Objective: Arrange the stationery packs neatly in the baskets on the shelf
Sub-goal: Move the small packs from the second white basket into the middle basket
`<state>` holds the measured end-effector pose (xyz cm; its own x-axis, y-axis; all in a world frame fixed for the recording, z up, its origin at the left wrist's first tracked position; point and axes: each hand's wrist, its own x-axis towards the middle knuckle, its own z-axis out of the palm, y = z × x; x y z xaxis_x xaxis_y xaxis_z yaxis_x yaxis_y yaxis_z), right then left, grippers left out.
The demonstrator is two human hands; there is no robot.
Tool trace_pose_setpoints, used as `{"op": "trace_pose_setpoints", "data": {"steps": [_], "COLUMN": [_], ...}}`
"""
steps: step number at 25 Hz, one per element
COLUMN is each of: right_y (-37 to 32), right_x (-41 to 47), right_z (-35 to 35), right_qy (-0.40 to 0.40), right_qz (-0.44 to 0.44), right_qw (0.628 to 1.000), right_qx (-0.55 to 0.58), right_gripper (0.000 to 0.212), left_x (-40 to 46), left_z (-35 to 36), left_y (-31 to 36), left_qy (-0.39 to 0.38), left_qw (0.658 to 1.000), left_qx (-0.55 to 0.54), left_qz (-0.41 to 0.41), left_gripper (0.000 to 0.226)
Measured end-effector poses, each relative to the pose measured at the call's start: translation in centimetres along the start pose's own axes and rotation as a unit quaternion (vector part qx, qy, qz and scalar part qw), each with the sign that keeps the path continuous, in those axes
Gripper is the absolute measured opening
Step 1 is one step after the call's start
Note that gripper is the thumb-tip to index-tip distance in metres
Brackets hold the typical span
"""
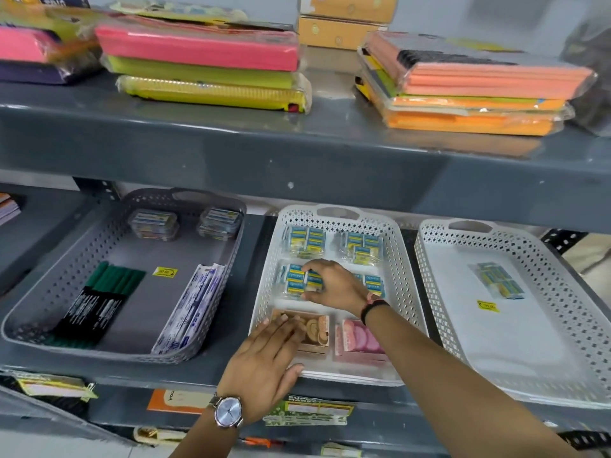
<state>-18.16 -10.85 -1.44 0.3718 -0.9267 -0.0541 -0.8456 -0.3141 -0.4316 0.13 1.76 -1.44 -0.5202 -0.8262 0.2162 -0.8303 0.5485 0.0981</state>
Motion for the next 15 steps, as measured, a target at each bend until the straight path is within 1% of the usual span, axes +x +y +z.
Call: {"op": "trace_pose_setpoints", "data": {"steps": [5,6,8,10,12,13,15], "right_y": [0.2,0.7,2.9,6.5,11.4,13.6,17.7], "right_x": [-0.6,-1.1,-2.7,-5.1,-8.5,-9.9,-12.6], "right_z": [-0.6,-1.3,-3.3,-5.5,-7.7,-8.4,-9.8], "right_qy": [-0.003,0.016,0.080,0.159,0.233,0.251,0.255], "right_qz": [-0.014,-0.011,0.017,0.069,0.167,0.222,0.315], "right_qw": [0.999,0.999,0.994,0.984,0.958,0.942,0.914], "right_qx": [0.037,0.051,0.070,0.046,0.003,-0.011,-0.029], "right_gripper": [0.059,0.056,0.046,0.037,0.033,0.034,0.035], "left_x": [0.4,0.7,1.5,2.7,4.2,4.6,5.4], "left_z": [-0.6,-0.9,-1.4,-1.5,-1.4,-1.2,-0.8], "left_y": [0.4,0.7,1.6,3.2,5.4,6.2,7.5], "left_qy": [-0.005,-0.007,0.000,0.007,0.010,0.003,-0.009], "left_qw": [1.000,1.000,1.000,0.999,0.997,0.995,0.992], "left_qx": [0.007,0.008,0.010,0.011,0.026,0.039,0.052], "left_qz": [0.010,0.008,0.017,0.036,0.075,0.094,0.118], "left_gripper": [0.071,0.070,0.064,0.064,0.071,0.073,0.076]}}
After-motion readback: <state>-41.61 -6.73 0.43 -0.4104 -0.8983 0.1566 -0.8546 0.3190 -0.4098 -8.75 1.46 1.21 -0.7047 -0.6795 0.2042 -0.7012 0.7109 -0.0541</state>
